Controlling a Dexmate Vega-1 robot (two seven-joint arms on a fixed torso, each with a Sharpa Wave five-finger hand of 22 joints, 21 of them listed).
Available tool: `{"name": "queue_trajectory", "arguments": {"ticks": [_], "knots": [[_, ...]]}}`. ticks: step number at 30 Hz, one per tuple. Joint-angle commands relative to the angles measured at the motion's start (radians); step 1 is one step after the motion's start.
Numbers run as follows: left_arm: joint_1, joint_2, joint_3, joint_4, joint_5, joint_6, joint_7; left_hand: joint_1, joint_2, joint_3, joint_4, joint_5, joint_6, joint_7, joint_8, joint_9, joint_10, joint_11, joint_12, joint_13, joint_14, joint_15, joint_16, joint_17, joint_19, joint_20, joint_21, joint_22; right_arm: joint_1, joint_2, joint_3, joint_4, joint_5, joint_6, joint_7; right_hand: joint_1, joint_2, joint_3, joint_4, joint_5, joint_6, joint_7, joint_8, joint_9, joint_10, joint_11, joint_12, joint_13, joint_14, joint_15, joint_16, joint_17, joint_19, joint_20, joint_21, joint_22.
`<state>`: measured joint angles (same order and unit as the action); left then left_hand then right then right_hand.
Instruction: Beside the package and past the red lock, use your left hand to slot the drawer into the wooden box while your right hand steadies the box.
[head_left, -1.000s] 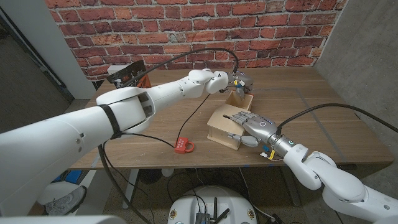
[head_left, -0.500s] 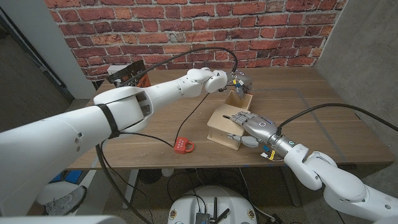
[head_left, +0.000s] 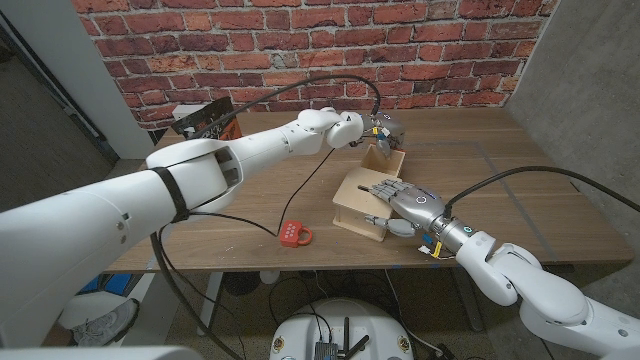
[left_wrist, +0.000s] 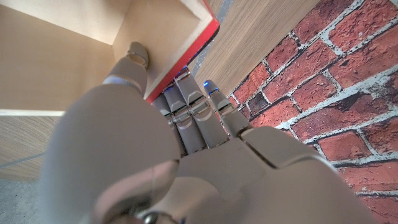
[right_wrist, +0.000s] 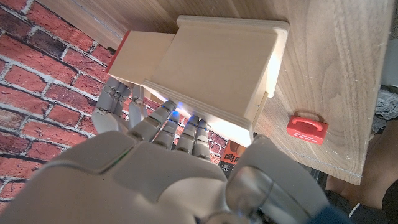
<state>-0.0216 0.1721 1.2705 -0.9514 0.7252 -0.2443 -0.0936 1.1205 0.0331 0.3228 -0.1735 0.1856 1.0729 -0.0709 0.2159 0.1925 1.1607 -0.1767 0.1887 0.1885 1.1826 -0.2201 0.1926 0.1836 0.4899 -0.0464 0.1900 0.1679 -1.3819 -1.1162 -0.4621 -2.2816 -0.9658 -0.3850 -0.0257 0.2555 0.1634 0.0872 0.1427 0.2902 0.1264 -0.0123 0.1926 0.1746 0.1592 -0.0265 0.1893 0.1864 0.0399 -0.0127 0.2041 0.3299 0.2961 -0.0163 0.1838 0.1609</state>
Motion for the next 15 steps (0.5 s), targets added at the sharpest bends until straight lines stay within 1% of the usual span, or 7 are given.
{"name": "queue_trajectory", "arguments": {"ticks": [1,6,15], "knots": [[0.030,0.041,-0.022,-0.084,0.009,0.037,-0.028,0.067,0.071,0.004,0.004,0.006,0.030,-0.019,0.012,0.004,0.025,-0.025,0.005,0.004,0.019,-0.025,0.006,0.001,0.002,-0.154,-0.003,0.001,-0.001,0.009,-0.001,0.001,-0.001,-0.010,0.007,-0.010,0.004,0.007,0.001,-0.001,0.010,0.001,0.006,0.006,0.006,0.010,0.008,0.003,0.008,-0.003,0.004,0.000,0.009,0.000,0.003,0.006],[0.045,0.052,-0.032,-0.103,0.015,0.051,-0.026,0.067,0.071,0.004,0.004,0.006,0.030,-0.021,0.012,0.004,0.025,-0.025,0.004,0.004,0.019,-0.025,0.007,0.001,0.002,-0.154,-0.003,0.001,-0.004,0.012,0.002,0.001,0.005,-0.012,0.002,-0.010,0.004,0.007,0.001,-0.001,0.010,0.001,0.006,0.006,0.006,0.010,0.008,0.003,0.008,-0.003,0.004,0.000,0.009,0.000,0.003,0.006],[0.055,0.048,-0.029,-0.095,0.033,0.048,-0.011,0.067,0.071,0.004,0.004,0.006,0.032,-0.022,0.012,0.004,0.025,-0.025,0.004,0.004,0.019,-0.025,0.007,0.002,0.002,-0.154,-0.003,0.001,-0.007,0.012,0.001,-0.002,0.004,-0.015,0.001,-0.010,0.004,0.007,0.001,-0.001,0.010,0.001,0.006,0.006,0.006,0.010,0.008,0.003,0.008,-0.003,0.004,0.000,0.009,0.000,0.003,0.006]]}}
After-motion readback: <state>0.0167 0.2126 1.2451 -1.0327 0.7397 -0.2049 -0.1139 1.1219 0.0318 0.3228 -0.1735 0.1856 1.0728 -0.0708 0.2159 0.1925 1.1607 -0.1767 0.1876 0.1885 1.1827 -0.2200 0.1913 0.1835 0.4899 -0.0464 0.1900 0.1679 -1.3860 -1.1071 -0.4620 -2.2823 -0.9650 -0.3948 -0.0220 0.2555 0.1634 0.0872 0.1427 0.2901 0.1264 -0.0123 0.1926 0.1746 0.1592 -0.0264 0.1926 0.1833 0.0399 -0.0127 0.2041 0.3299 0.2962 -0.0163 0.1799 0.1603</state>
